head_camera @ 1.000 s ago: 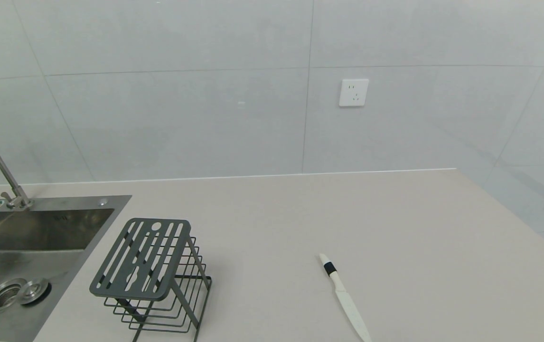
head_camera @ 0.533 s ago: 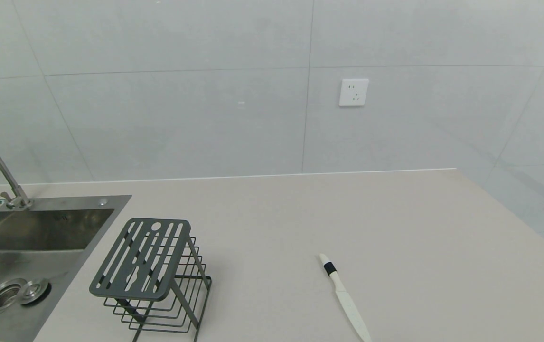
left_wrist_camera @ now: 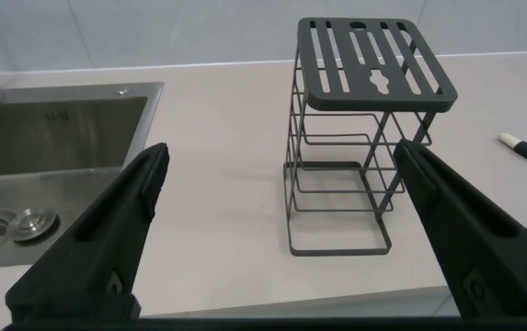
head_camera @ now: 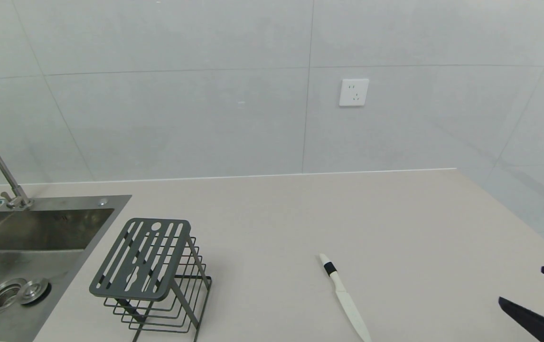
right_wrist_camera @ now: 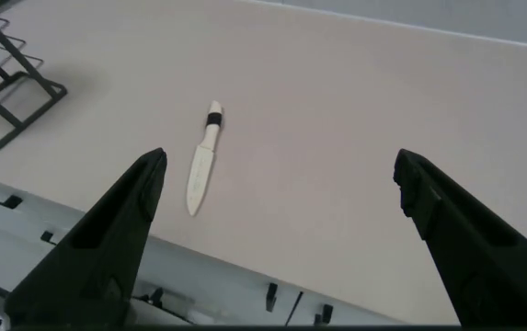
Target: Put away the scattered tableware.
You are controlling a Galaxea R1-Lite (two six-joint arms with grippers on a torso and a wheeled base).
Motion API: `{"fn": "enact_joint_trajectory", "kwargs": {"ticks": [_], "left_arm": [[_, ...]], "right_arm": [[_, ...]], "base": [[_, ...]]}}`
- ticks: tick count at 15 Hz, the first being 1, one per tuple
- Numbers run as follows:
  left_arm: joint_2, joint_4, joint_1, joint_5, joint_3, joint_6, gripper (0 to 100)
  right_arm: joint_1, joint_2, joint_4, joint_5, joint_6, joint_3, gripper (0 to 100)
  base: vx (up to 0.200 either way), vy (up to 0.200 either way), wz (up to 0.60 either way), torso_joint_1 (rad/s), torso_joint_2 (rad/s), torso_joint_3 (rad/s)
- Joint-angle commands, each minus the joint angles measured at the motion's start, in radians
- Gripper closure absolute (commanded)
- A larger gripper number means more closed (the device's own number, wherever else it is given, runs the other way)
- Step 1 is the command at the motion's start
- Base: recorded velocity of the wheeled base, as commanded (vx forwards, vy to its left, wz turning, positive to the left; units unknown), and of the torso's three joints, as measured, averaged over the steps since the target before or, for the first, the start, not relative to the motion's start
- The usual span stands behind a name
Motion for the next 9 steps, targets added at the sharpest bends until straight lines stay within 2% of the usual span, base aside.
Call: {"fn": "enact_joint_trajectory", "kwargs": {"ticks": [1, 5, 9], "left_arm": [[0.001, 0.000, 0.000, 0.001, 0.000, -0.003, 0], [0.001, 0.000, 0.000, 0.002, 0.000, -0.006, 0], [0.001, 0.000, 0.000, 0.002, 0.000, -0.005, 0]], "right_arm": [[0.031, 0.250, -0.016, -0.013, -0.028, -0.073, 0], [0.043, 0.457, -0.016, -0.011, -0.077, -0.212, 0], [0.140, 0.537, -0.014, -0.011, -0.094, -0.217, 0]], "base": [[0.000, 0.000, 0.00, 0.000, 0.00, 0.000], [0.000, 0.000, 0.00, 0.000, 0.00, 0.000], [0.000, 0.000, 0.00, 0.000, 0.00, 0.000]]}}
